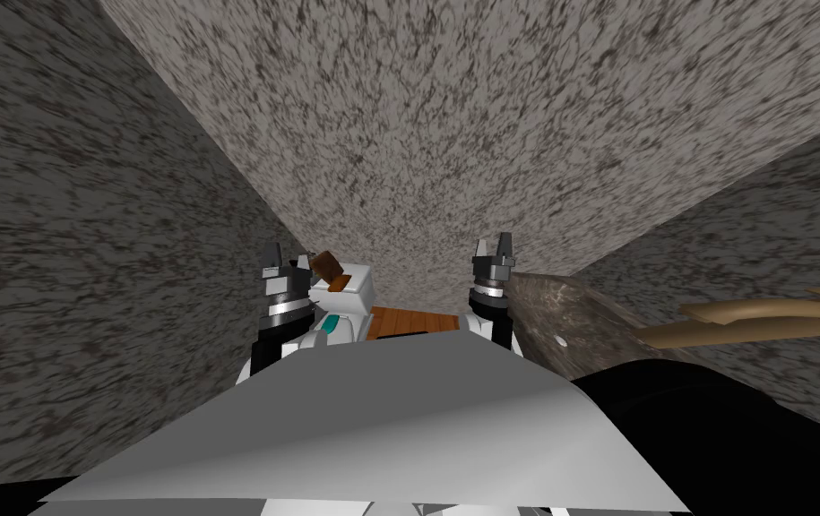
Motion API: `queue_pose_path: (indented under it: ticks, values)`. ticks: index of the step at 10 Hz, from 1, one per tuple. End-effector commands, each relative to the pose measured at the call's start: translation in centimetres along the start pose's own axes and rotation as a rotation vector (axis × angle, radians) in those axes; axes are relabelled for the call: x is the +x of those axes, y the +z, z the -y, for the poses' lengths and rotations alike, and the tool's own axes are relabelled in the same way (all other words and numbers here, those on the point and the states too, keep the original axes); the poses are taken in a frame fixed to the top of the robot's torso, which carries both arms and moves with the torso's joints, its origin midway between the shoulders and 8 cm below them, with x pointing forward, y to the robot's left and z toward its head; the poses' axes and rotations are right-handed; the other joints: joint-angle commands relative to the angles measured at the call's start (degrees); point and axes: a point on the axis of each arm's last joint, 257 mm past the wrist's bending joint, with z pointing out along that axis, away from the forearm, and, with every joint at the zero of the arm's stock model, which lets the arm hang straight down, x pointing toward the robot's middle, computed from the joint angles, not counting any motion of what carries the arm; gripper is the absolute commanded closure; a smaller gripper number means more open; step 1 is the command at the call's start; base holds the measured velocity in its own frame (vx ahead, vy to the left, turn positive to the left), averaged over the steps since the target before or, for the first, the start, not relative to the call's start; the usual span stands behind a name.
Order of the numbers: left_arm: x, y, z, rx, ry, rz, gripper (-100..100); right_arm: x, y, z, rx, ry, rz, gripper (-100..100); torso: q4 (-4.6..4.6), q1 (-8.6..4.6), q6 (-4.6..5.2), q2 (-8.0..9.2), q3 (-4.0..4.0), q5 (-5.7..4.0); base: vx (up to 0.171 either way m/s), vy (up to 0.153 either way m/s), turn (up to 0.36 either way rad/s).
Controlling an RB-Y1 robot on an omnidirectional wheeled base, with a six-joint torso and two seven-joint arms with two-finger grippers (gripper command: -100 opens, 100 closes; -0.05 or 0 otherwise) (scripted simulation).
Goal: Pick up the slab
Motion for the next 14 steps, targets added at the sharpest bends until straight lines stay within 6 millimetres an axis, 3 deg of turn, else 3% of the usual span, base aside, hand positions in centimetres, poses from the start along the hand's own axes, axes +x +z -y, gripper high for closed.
queue_pose_path:
  ticks: [1,5,14]
  values:
    - [0.5,-0.1,-0.5,-0.005,0.017,-0.039,-100,0.0,0.0,0.0,0.000,0.000,0.000,0,0.00,0.00,0.00,0.00,0.00,0.00,-0.003,0.009,0.016]
    - [1.3,-0.7,-3.6,-0.057,0.061,-0.124,-100,0.0,0.0,0.0,0.000,0.000,0.000,0,0.01,0.18,0.00,0.03,0.02,0.04,-0.011,0.037,0.025]
    - [0.3,-4.2,-14.9,-0.291,0.104,-0.155,-100,0.0,0.0,0.0,0.000,0.000,0.000,0,0.02,0.28,-0.01,0.09,0.05,0.07,-0.023,0.063,0.035]
